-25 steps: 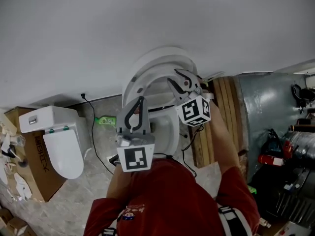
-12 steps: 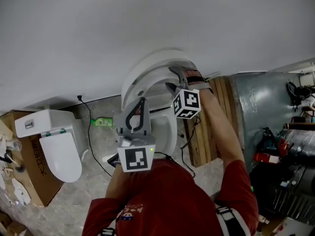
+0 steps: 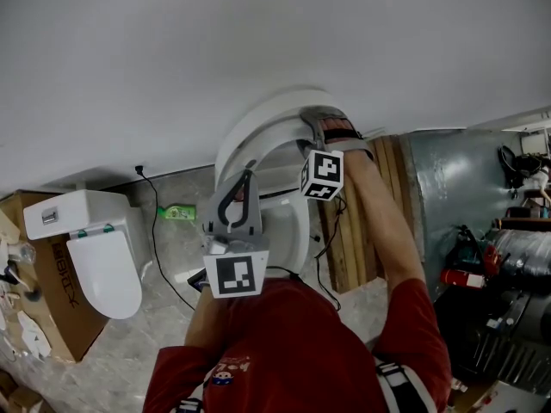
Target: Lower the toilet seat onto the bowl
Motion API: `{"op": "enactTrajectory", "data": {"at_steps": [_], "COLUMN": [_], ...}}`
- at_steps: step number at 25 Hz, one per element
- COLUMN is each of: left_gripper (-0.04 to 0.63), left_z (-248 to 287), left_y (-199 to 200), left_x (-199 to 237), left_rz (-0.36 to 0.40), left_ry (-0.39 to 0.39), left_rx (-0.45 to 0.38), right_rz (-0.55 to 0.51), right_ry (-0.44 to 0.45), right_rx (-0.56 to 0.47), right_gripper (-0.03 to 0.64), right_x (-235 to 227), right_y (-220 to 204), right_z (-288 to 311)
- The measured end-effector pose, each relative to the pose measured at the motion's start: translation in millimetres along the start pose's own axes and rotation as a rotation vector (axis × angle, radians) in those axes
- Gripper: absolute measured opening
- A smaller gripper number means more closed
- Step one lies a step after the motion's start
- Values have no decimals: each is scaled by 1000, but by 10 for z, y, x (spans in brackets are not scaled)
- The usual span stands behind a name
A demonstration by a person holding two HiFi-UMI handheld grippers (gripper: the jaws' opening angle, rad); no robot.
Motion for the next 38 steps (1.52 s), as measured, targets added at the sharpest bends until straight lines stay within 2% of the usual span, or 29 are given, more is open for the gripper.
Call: {"op": "enactTrajectory", "data": {"at_steps": [2, 3, 14, 23, 34, 38], "left_gripper": [11, 11, 11, 11, 11, 11], "left_z": [-9, -12, -3, 16, -6, -65], "left_y": [-33, -39, -30, 67, 47, 53], "left_x": [33, 45, 5, -184, -413, -600], "left_rz": [-73, -84, -97, -68, -45, -39], "left_ry": [27, 30, 7, -41, -115, -111], "left_rx": [-30, -32, -30, -43, -9, -6], "right_rz": [12, 20, 67, 72, 69, 73], "right_ry": [-7, -12, -36, -52, -98, -117], "right_rx": [4, 4, 1, -3, -6, -34], "right_gripper": [261, 261, 261, 261, 259, 259], "right_x": [15, 14, 10, 101, 282, 395], "right_y": [8, 9, 2, -3, 12, -24], "right_z": [17, 14, -71, -334, -674, -877]}}
Point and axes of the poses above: the fingertips, and each gripper's own axes: z forward along the fingers, x to its left, y out of its top, the point moved 9 cm from there along -z, backward along the fingers, and after that the axes turned 15 degrees about -y, right-handed, at the moved point
